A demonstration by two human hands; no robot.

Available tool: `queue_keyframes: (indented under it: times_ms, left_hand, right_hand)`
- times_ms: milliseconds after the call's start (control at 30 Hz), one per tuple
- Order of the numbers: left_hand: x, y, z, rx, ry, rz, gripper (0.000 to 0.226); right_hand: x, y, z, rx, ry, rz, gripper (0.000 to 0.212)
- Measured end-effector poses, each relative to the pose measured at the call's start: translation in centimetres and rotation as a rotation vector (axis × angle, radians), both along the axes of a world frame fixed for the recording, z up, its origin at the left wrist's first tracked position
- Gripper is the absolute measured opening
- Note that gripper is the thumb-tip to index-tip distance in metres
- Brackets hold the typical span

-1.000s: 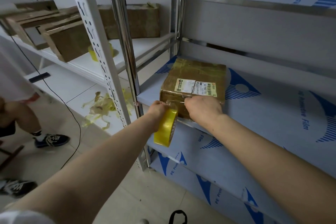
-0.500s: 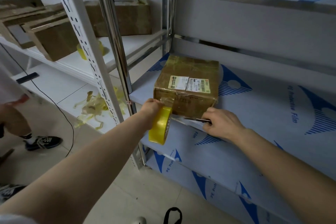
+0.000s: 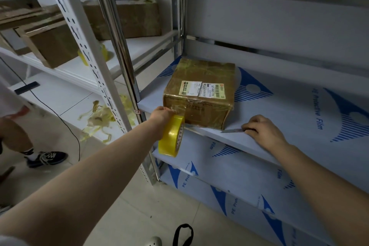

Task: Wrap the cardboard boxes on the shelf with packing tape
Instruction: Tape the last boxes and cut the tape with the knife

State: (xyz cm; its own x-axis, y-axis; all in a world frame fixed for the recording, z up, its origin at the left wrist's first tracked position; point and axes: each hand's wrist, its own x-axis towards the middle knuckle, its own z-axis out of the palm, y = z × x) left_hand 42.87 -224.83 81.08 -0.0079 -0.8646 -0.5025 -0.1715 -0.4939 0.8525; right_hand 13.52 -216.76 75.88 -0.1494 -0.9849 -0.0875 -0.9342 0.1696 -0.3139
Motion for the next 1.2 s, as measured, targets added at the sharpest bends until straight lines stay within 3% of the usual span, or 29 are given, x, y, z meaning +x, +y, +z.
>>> queue_keyframes:
  times_ms: [67, 133, 200, 233, 333, 400, 500, 567, 700, 767, 833, 967, 1200]
  left_hand:
    - [0.0, 0.0, 0.0, 0.002, 0.006, -0.001, 0.012]
    - [0.1, 0.0, 0.0, -0.002, 0.001, -0.002, 0.011]
    - [0.2, -0.1, -0.1, -0.011, -0.002, 0.006, 0.008]
    - [0.2, -0.1, -0.1, -0.014, 0.002, 0.01, 0.007]
    - [0.1, 0.0, -0.2, -0.027, 0.0, 0.025, 0.009]
    - [0.0, -0.1, -0.5, -0.043, 0.001, 0.034, 0.014]
    - [0.0, -0.2, -0.5, -0.065, -0.005, 0.045, 0.006]
    - [0.1, -0.5, -0.7, -0.083, -0.037, 0.041, 0.004]
    - [0.5, 0.1, -2.7, -0.08, -0.21, -0.03, 0.019]
    - [1.4, 1.0, -3.9, -0.043, -0.257, -0.047, 0.021]
    - [2.2, 1.5, -4.9, 0.021, -0.226, -0.041, 0.018]
    - [2.8, 1.1, -4.7, 0.05, -0.177, -0.049, 0.004]
    - [2.7, 0.6, -4.1, 0.014, -0.161, -0.072, 0.005]
  right_hand:
    - [0.6, -0.2, 0.5, -0.089, 0.067, -0.087, 0.03]
    - [2.9, -0.6, 2.3, -0.42, -0.004, -0.201, 0.025]
    - [7.1, -1.6, 5.4, -0.741, -0.135, -0.101, 0.025]
    - [9.3, -2.4, 6.8, -0.787, -0.143, 0.028, 0.029]
    - [14.4, -6.1, 9.1, -0.444, -0.065, 0.36, 0.045]
    - [15.7, -8.6, 9.0, -0.205, 0.108, 0.449, 0.053]
    - [16.0, -10.1, 8.0, -0.069, 0.271, 0.479, 0.057]
    - [15.9, -10.3, 7.9, -0.048, 0.282, 0.496, 0.057]
    - [15.8, -10.2, 8.0, -0.046, 0.285, 0.51, 0.059]
    - [16.0, -10.2, 8.0, -0.05, 0.306, 0.501, 0.069]
    - [16.5, -9.8, 7.8, -0.096, 0.373, 0.481, 0.083]
    - [17.1, -9.9, 7.1, -0.204, 0.444, 0.417, 0.08]
    - [16.7, -10.1, 7.7, -0.098, 0.397, 0.484, 0.09]
